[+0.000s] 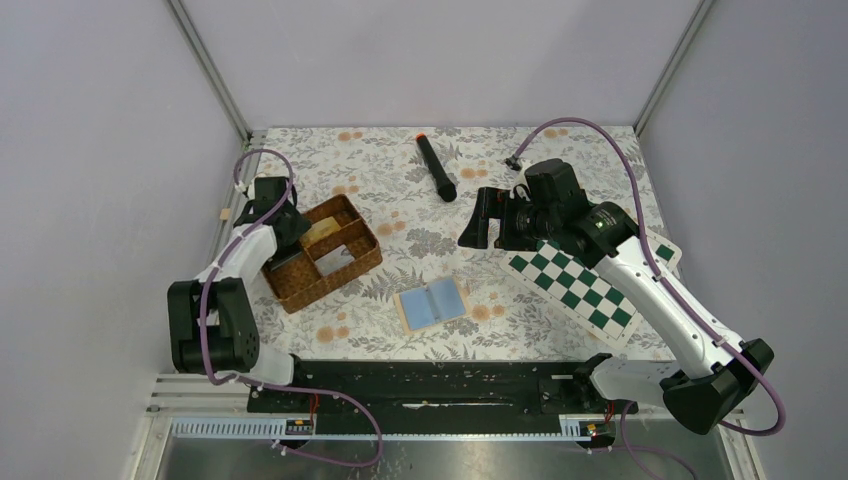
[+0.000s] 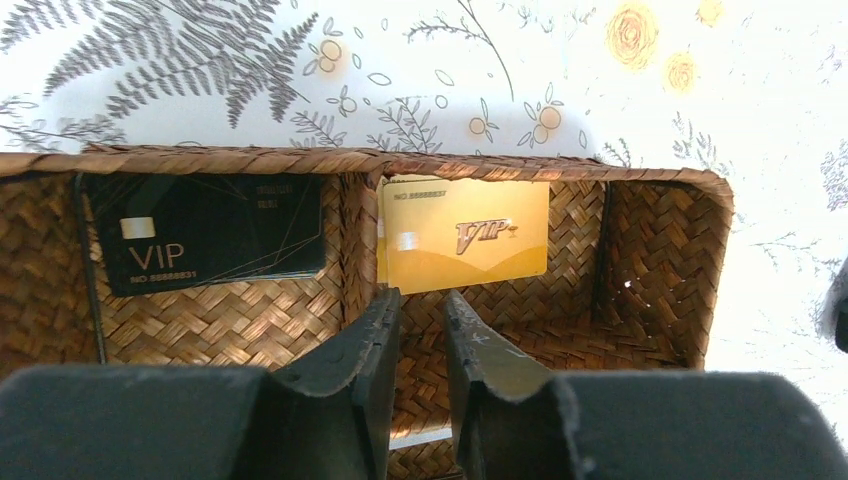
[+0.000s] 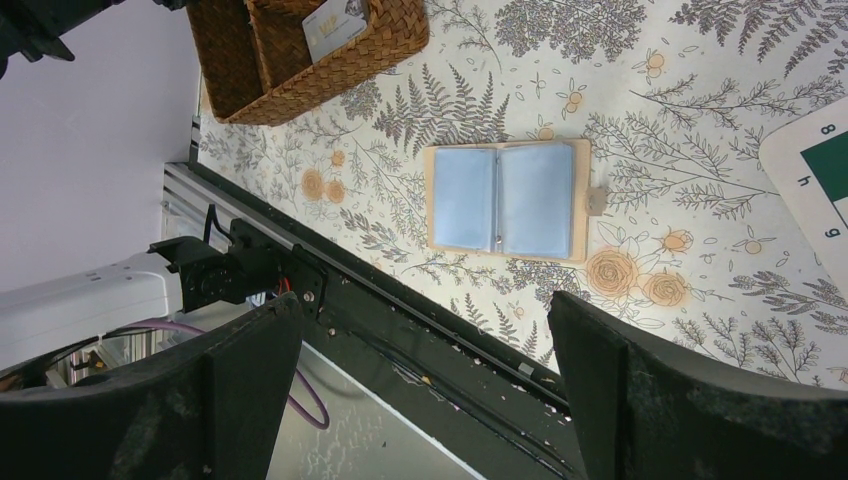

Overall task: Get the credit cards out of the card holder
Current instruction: Place the credit card in the storage box.

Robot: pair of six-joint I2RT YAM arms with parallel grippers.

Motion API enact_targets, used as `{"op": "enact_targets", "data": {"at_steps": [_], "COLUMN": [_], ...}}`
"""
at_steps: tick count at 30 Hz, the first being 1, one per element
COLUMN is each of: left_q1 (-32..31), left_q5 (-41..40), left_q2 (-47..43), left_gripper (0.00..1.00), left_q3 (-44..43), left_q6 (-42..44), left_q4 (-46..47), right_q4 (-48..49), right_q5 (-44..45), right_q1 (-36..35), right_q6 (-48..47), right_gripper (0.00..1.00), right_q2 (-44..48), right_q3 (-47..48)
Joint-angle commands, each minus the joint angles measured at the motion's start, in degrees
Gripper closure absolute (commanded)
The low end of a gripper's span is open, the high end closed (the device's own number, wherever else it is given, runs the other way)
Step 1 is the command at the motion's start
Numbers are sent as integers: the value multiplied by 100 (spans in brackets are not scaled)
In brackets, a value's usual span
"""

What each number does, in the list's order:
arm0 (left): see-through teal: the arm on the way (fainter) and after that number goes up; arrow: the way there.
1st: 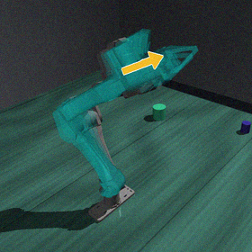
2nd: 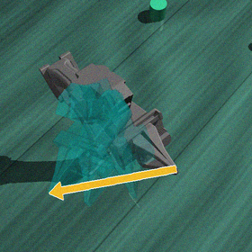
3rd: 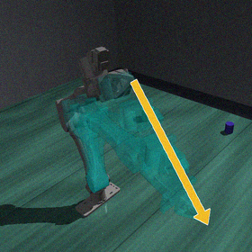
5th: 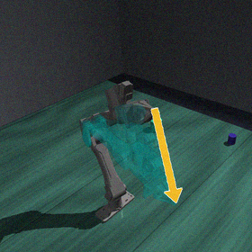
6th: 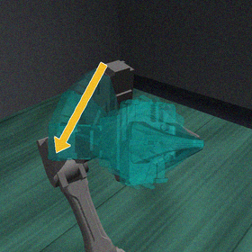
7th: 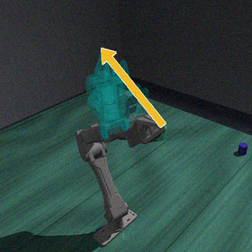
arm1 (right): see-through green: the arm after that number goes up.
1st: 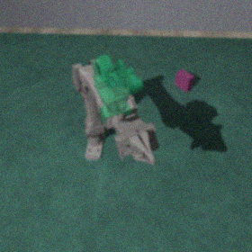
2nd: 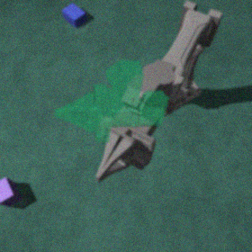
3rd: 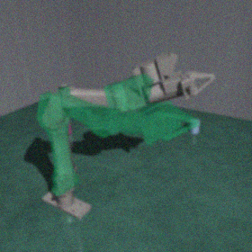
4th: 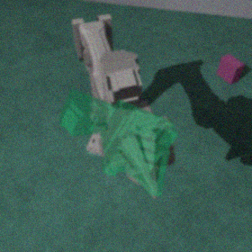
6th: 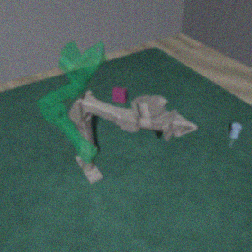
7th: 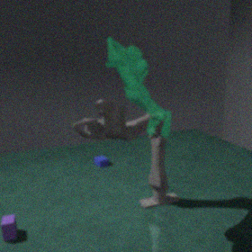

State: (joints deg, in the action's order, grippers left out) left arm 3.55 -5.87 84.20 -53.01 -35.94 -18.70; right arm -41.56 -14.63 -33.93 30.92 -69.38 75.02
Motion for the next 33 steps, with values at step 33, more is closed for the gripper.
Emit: {"op": "enact_targets", "data": {"at_steps": [33], "left_q1": [-952], "left_q5": [467], "left_q2": [-935], "left_gripper": [70], "left_q3": [-659], "left_q6": [105], "left_q4": [-544], "right_q4": [-317], "right_q5": [81], "right_q1": [80], "right_q6": [146], "right_gripper": [10], "right_q2": [-346], "right_q3": [-338]}}
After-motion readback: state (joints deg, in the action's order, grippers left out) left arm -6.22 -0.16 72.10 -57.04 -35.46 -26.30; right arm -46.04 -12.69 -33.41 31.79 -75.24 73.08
